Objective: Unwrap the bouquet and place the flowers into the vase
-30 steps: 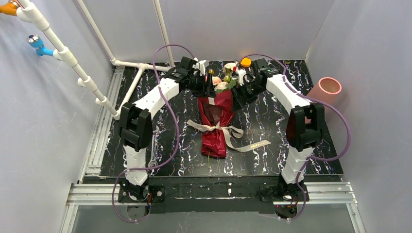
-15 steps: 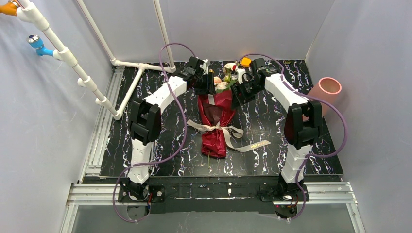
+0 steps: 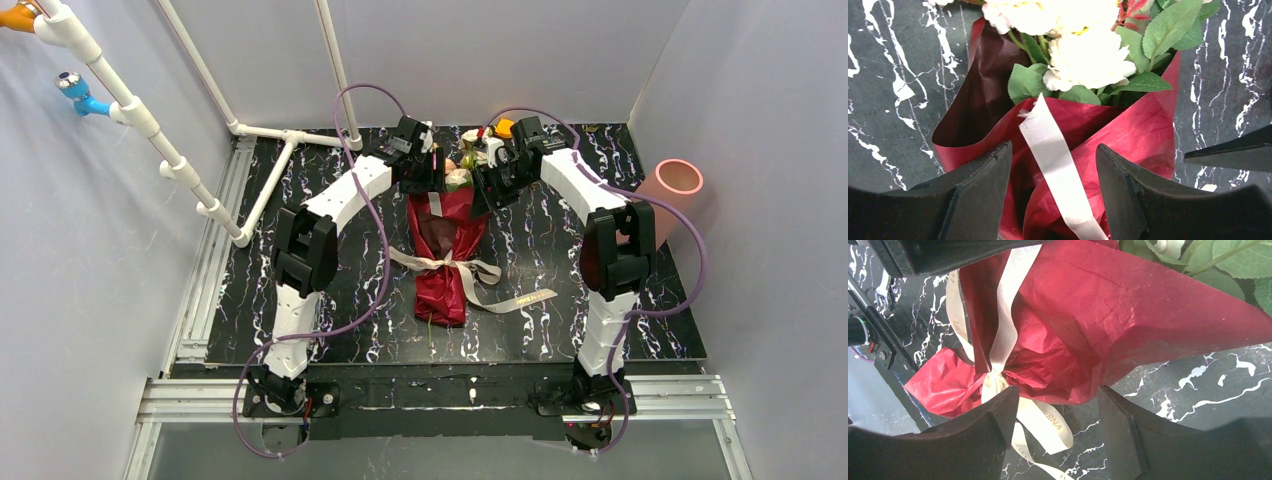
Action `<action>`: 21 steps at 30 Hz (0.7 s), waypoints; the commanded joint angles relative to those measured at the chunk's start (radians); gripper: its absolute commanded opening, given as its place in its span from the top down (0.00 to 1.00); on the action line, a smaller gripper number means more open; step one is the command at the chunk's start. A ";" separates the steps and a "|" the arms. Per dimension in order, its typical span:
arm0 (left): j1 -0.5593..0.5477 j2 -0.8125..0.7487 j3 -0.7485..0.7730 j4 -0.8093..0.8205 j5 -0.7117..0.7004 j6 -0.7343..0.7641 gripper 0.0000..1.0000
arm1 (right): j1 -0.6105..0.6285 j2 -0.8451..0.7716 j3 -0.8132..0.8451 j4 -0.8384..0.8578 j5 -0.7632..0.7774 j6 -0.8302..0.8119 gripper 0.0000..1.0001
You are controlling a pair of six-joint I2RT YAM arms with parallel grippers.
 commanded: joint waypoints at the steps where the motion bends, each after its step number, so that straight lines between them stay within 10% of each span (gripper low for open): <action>1: -0.016 -0.001 0.037 -0.046 -0.046 0.000 0.39 | 0.005 0.007 0.051 0.022 -0.024 0.008 0.32; 21: -0.012 -0.047 0.063 0.053 0.126 -0.022 0.82 | -0.001 0.001 0.111 -0.004 -0.010 -0.019 0.28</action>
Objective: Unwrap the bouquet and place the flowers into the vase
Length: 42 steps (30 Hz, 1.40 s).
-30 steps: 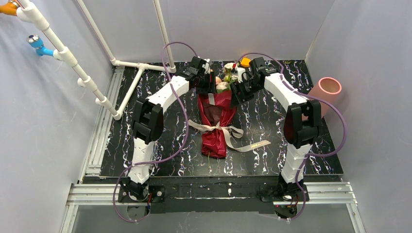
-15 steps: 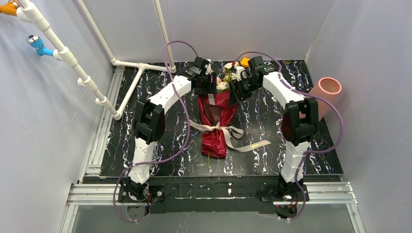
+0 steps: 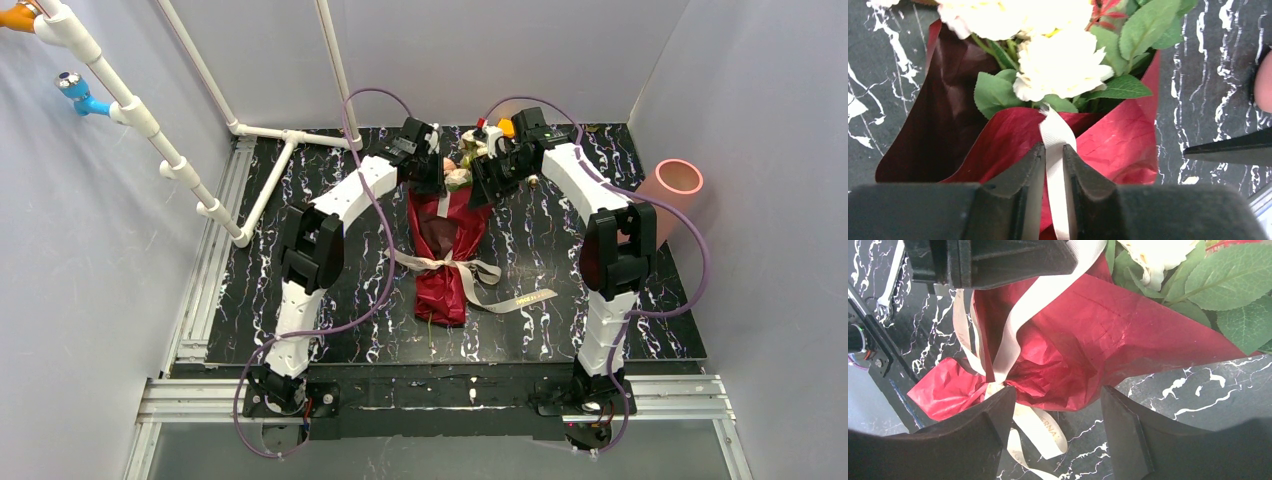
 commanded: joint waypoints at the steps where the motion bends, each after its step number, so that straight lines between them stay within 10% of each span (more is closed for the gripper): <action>1: -0.002 -0.133 -0.011 0.095 0.062 0.000 0.85 | -0.001 -0.002 0.043 -0.004 -0.020 -0.012 0.28; 5: -0.003 -0.207 -0.081 0.198 0.134 -0.011 1.00 | 0.000 -0.018 0.030 0.002 -0.048 -0.020 0.25; 22: -0.002 -0.293 -0.191 0.332 0.295 -0.128 1.00 | 0.031 -0.085 -0.213 0.482 -0.213 0.292 0.20; 30: 0.024 -0.310 -0.207 0.332 0.308 -0.163 1.00 | 0.036 -0.093 -0.217 0.485 -0.247 0.307 0.73; 34: 0.093 -0.376 -0.324 0.389 0.317 -0.138 0.45 | 0.034 -0.133 -0.235 0.439 -0.255 0.289 0.94; 42: 0.159 -0.617 -0.660 0.550 0.477 0.141 0.33 | 0.035 -0.197 -0.287 0.526 -0.233 0.391 0.99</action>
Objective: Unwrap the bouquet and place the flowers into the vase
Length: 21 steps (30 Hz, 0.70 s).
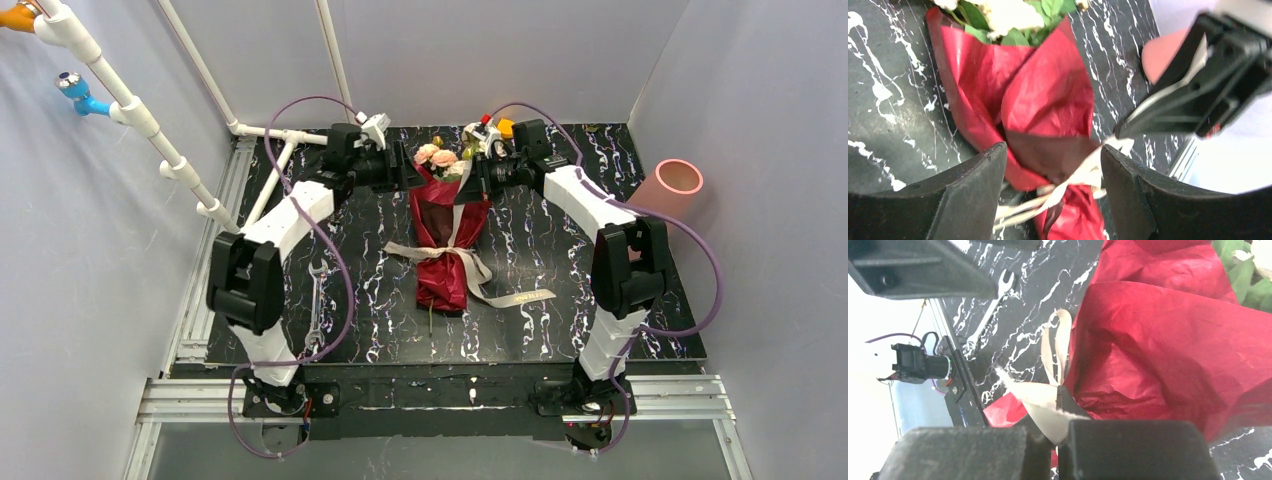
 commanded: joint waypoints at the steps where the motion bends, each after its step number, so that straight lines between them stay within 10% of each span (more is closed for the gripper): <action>1: -0.016 -0.183 -0.119 0.088 0.158 0.227 0.33 | 0.001 -0.055 -0.007 0.084 -0.022 0.080 0.99; 10: -0.143 -0.227 -0.261 0.188 0.245 0.504 0.38 | 0.006 -0.102 -0.064 0.089 -0.044 0.116 0.99; 21: -0.214 -0.102 -0.289 0.403 0.187 0.506 0.40 | 0.021 -0.118 -0.078 0.089 -0.051 0.139 0.99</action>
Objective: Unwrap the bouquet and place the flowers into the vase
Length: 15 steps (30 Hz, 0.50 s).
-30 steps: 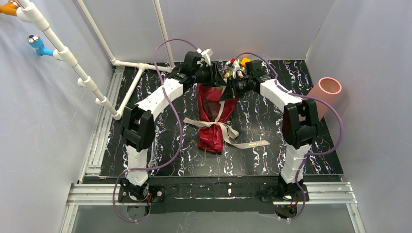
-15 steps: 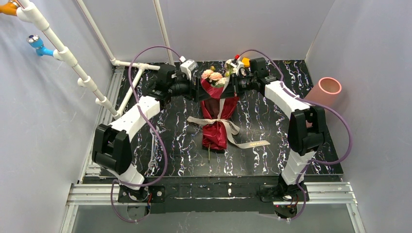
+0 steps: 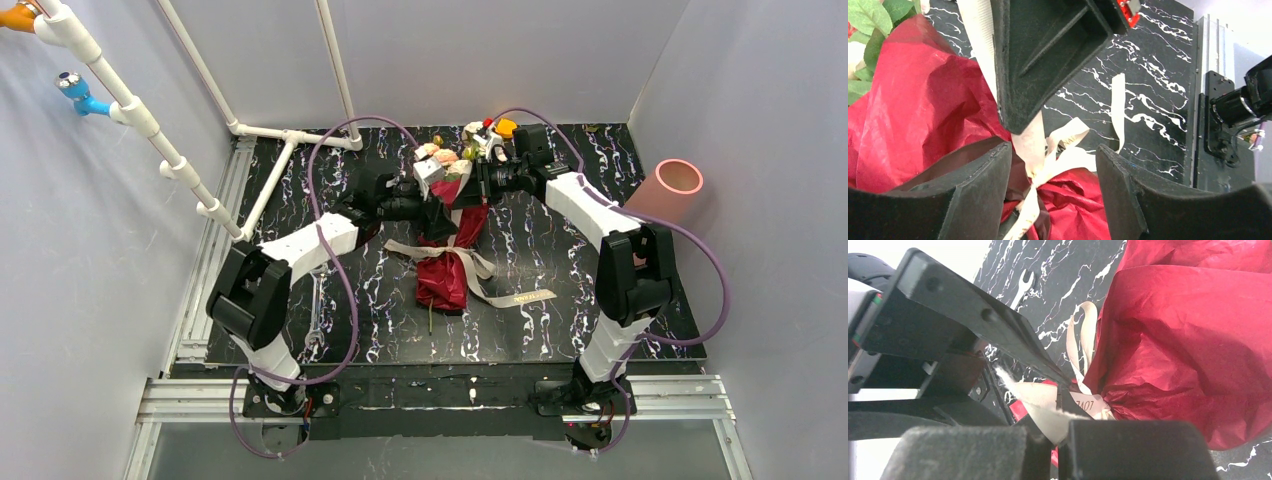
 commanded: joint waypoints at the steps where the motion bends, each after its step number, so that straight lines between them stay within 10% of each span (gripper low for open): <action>1: -0.028 0.027 0.004 0.112 -0.030 0.017 0.41 | 0.010 -0.055 -0.005 0.024 -0.029 0.019 0.99; 10: -0.042 0.081 0.002 0.163 -0.069 -0.034 0.65 | 0.017 -0.086 -0.046 0.056 -0.027 0.071 0.99; 15: -0.043 0.072 -0.026 0.163 -0.076 -0.058 0.77 | -0.002 -0.087 -0.026 0.031 -0.030 0.069 0.81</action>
